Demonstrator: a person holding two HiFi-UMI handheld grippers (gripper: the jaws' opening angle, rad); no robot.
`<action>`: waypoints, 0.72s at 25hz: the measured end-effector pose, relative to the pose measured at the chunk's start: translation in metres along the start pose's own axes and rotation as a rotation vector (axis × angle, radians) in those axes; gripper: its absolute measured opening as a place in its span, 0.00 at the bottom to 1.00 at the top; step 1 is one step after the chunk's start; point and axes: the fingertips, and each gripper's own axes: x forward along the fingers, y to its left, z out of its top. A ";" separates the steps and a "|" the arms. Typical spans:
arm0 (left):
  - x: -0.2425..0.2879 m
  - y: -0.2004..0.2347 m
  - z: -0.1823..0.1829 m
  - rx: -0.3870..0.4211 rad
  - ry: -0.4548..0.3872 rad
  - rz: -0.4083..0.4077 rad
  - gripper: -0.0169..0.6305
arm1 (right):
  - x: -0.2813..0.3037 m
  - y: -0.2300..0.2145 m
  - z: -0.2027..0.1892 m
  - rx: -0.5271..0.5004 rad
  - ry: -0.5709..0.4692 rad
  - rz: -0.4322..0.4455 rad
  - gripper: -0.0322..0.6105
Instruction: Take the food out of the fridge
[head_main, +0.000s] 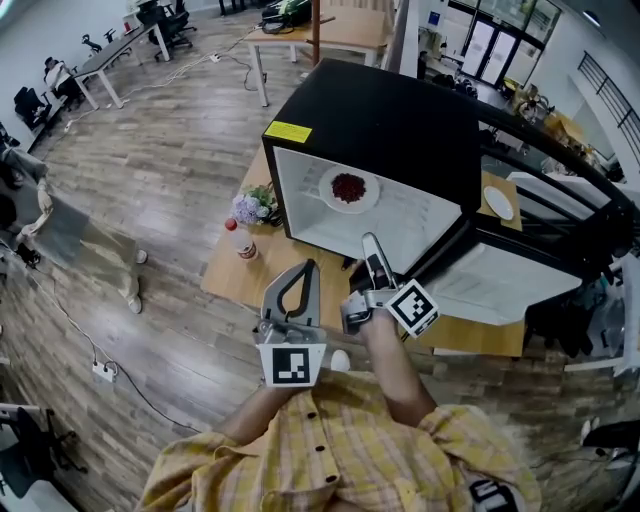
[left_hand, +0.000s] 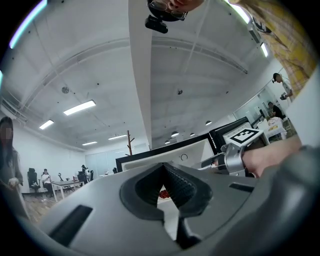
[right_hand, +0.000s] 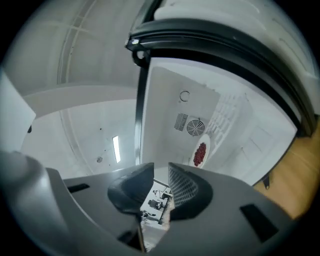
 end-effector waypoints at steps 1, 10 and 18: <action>0.002 0.000 -0.002 0.000 0.007 0.003 0.04 | 0.003 -0.010 -0.002 0.040 0.011 -0.021 0.17; 0.009 -0.001 -0.005 -0.005 0.017 0.010 0.04 | 0.034 -0.063 -0.018 0.357 0.074 -0.076 0.23; 0.008 0.003 -0.014 -0.021 0.062 0.042 0.04 | 0.063 -0.092 -0.030 0.459 0.102 -0.104 0.27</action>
